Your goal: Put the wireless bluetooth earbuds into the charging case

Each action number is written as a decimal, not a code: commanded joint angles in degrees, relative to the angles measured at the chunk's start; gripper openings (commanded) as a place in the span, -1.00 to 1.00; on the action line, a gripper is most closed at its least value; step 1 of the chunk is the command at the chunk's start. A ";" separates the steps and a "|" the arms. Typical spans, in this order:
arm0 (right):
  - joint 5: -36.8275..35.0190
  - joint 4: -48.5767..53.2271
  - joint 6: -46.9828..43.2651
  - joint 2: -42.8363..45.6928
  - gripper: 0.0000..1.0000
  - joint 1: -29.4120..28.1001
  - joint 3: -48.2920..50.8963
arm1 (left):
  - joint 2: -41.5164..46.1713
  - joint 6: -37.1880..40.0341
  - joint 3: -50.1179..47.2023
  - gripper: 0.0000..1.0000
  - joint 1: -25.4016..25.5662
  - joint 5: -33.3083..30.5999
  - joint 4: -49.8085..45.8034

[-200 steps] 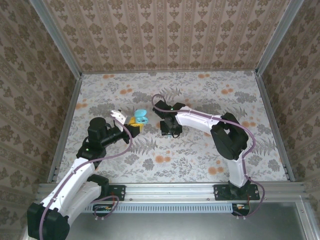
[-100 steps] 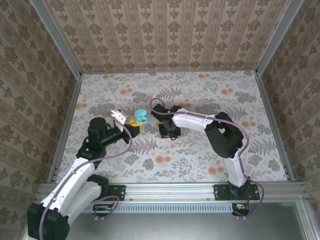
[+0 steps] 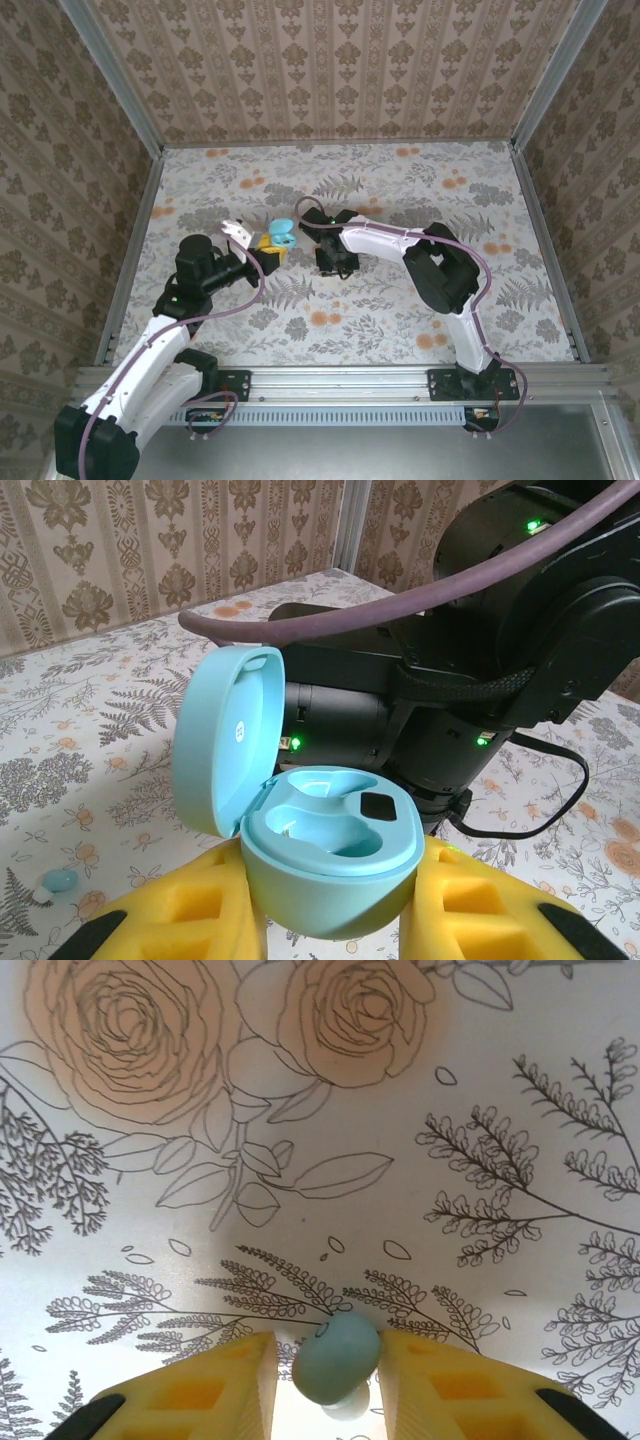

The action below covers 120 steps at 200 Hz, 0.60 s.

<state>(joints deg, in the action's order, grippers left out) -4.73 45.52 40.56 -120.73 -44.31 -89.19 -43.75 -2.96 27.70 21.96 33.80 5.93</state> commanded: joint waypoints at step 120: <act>-3.71 5.36 -3.46 -2.66 -0.54 -1.04 -3.49 | 1.32 0.48 -0.98 -0.53 -0.56 0.48 0.51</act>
<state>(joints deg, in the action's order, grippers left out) -7.16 48.12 37.82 -121.32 -44.80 -91.46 -43.38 -2.96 27.00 21.96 33.80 5.96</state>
